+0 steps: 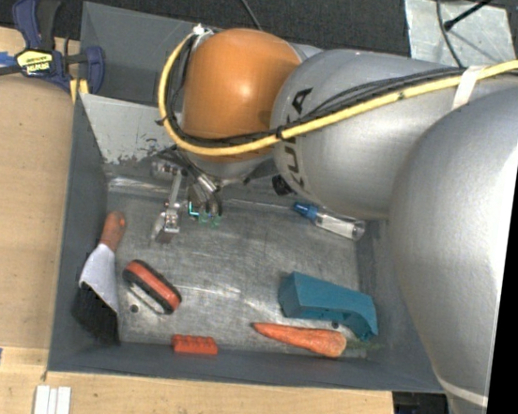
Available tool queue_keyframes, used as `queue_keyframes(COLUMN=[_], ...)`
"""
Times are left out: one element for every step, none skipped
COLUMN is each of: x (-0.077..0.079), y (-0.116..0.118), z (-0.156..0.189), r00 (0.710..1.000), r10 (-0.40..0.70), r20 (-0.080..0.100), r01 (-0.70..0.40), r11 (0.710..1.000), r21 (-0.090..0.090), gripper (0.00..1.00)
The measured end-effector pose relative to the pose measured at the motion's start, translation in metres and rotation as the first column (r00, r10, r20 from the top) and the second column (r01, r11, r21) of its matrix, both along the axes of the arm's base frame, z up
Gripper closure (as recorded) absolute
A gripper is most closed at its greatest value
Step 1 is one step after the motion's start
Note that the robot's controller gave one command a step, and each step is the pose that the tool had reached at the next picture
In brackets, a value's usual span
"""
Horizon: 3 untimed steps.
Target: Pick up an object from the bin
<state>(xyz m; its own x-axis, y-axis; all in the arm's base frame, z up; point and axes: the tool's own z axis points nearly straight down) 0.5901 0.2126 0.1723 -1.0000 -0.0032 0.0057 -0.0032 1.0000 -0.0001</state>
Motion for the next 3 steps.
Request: queue_keyframes(x=[0.002,-0.027,-0.062], y=[-0.001,0.004,-0.014], z=[0.005,-0.018,-0.026], r00=[1.000,0.995,0.914], r10=[-0.002,0.095,0.405], r20=[0.008,0.016,0.008], r01=[0.002,-0.095,-0.405], r11=[1.000,0.995,0.914], r21=[0.002,0.001,0.001], gripper=[0.00,0.00,0.00])
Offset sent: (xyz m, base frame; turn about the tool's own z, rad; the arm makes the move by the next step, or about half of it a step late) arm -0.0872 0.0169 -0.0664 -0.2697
